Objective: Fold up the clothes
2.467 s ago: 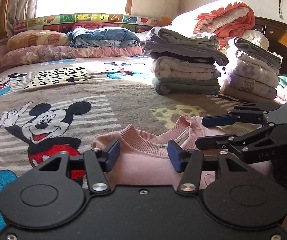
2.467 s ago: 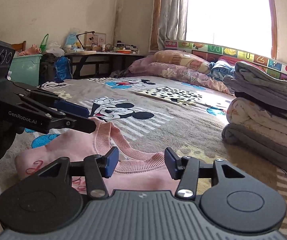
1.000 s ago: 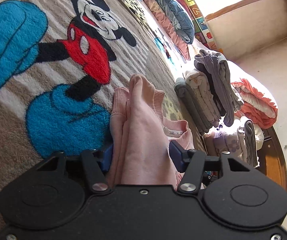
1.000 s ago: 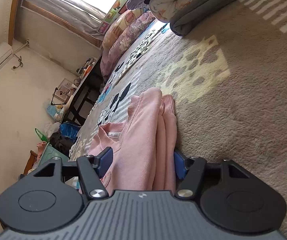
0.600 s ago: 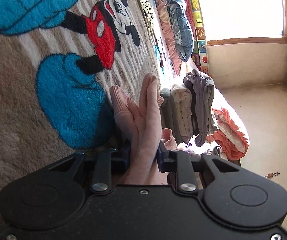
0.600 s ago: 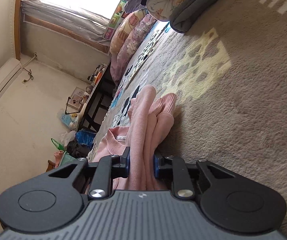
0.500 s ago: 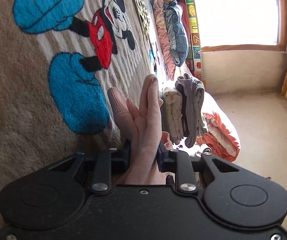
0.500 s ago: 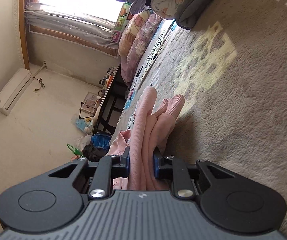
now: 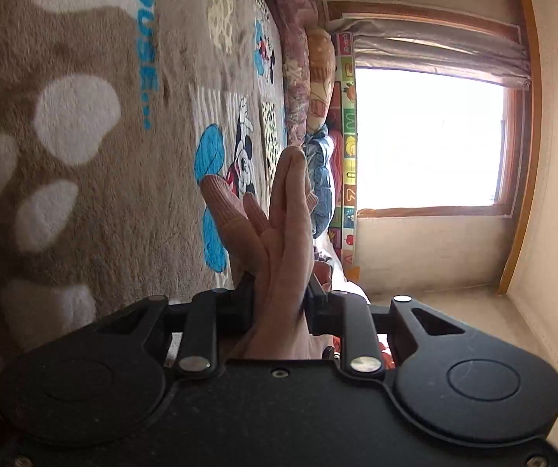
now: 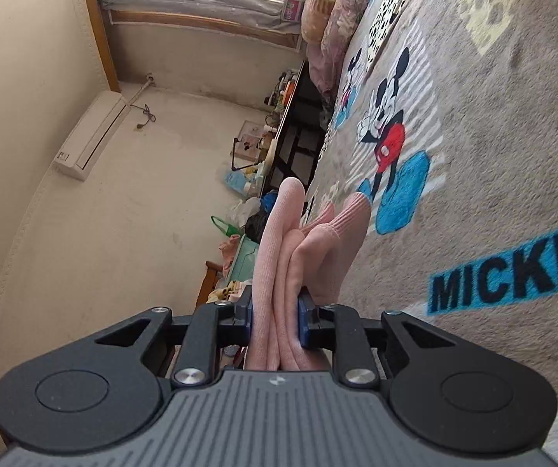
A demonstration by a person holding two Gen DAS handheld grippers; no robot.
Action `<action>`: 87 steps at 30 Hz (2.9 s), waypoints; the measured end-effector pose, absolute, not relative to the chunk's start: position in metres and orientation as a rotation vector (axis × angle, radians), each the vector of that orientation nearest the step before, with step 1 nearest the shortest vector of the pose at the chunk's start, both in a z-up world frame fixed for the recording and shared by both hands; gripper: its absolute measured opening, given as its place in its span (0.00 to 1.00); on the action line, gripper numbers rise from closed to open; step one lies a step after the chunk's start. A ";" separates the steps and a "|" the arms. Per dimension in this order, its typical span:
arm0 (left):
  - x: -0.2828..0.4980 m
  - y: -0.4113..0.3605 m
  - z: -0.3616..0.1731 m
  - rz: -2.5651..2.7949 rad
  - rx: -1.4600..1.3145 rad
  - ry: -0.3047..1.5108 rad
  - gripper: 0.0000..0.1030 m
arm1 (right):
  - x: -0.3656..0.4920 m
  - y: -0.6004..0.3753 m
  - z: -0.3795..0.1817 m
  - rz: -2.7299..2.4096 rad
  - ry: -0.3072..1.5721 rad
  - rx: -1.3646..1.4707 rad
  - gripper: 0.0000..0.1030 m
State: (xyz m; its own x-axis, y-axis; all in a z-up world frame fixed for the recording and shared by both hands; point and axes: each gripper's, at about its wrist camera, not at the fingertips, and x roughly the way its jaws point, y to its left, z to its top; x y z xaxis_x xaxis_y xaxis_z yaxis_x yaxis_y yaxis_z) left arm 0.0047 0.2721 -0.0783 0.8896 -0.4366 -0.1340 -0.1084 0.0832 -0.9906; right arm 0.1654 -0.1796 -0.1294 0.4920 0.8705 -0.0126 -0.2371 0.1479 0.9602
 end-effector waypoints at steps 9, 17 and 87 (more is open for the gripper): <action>-0.045 0.375 -0.027 -0.140 -1.579 0.053 0.22 | 0.209 -0.024 -0.027 1.230 0.731 1.016 0.22; -0.037 0.461 -0.002 -0.023 -1.604 -0.128 0.22 | 0.253 0.120 0.045 1.413 0.785 0.872 0.22; -0.050 0.331 0.109 0.736 -0.248 0.513 1.00 | 0.130 0.157 0.088 0.927 0.721 0.025 1.00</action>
State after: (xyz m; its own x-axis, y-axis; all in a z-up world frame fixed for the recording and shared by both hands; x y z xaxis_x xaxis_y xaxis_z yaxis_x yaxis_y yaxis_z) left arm -0.0498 0.3311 0.1089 0.6260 0.5748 -0.5270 -0.6931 0.7198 -0.0382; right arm 0.1299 0.1568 0.0882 0.3860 0.7362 -0.5559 -0.7203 0.6170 0.3170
